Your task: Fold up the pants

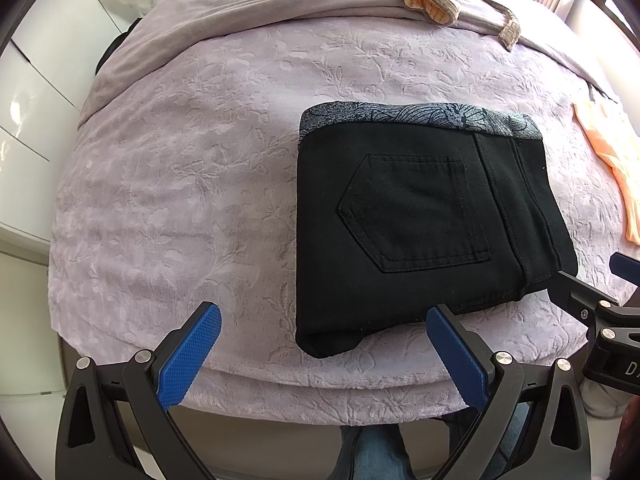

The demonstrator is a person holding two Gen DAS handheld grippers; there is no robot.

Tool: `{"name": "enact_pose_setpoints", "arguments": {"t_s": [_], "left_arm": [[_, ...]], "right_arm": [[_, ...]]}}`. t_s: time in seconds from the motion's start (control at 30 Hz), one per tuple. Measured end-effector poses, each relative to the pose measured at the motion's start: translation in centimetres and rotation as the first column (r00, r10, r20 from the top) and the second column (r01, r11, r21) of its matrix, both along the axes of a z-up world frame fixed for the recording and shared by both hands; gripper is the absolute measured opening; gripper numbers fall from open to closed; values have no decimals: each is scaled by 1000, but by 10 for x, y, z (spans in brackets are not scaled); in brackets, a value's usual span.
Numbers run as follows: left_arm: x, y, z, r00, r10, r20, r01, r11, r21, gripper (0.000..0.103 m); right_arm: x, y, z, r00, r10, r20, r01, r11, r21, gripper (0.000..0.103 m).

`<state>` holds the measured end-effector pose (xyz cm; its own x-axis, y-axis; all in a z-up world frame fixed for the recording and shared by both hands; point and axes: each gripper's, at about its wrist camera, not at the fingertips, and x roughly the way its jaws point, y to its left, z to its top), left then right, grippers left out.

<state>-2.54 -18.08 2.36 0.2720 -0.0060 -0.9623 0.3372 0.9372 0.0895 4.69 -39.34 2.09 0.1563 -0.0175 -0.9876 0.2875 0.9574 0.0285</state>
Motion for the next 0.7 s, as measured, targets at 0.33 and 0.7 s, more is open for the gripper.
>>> {"name": "enact_pose_setpoints", "arguments": {"t_s": [0.33, 0.7], "left_arm": [[0, -1, -1, 1000, -13, 5, 13, 1000, 5, 103], [0, -1, 0, 1000, -18, 1, 18, 1000, 4, 103]], "right_arm": [[1, 0, -3, 1000, 6, -5, -6, 1000, -5, 102], [1, 0, -5, 1000, 5, -7, -5, 1000, -3, 102]]}}
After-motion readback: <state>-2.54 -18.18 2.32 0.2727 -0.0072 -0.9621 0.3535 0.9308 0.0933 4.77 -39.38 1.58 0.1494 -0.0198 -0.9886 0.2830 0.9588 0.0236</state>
